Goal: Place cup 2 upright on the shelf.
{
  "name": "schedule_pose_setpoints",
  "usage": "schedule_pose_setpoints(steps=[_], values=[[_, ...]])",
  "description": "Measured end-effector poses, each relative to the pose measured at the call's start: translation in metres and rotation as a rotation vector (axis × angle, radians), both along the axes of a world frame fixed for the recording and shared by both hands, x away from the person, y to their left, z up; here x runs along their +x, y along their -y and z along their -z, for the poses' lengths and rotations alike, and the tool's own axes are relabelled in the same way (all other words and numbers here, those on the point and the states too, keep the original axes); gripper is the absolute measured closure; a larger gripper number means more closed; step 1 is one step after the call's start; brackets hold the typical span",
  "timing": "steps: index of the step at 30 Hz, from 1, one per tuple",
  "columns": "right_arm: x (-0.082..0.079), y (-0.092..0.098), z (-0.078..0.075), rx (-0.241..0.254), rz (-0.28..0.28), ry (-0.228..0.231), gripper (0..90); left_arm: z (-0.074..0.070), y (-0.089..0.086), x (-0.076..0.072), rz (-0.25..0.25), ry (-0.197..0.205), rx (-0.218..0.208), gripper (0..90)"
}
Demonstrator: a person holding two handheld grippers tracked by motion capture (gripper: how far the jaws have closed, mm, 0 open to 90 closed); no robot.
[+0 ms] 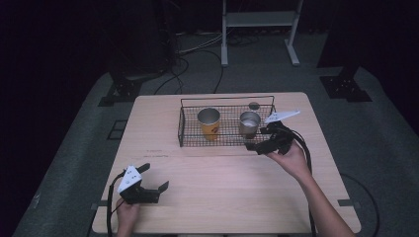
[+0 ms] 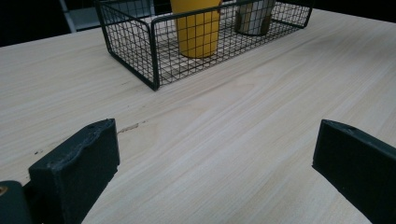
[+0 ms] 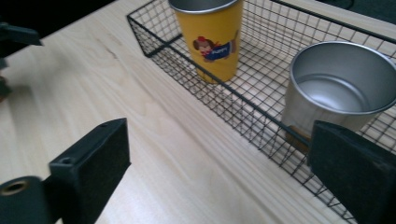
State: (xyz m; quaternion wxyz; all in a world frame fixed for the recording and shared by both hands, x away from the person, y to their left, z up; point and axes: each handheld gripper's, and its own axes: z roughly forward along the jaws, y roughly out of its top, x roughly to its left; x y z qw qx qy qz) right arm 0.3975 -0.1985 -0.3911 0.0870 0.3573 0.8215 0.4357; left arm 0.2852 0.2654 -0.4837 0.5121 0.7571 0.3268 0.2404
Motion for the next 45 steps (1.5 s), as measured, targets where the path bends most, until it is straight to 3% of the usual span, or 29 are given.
schedule_pose_setpoints(steps=[27,30,45], values=[[-0.045,0.036,0.025,0.004,0.015,0.012,5.5,0.0,0.0,0.0,-0.004,-0.003,0.005,0.0],[-0.047,0.037,0.028,-0.016,0.021,0.009,5.5,0.0,0.0,0.0,-0.004,-0.003,0.005,0.0],[-0.062,0.046,0.046,0.01,0.036,-0.013,5.5,0.0,0.0,-0.001,-0.005,-0.003,0.006,0.0]])
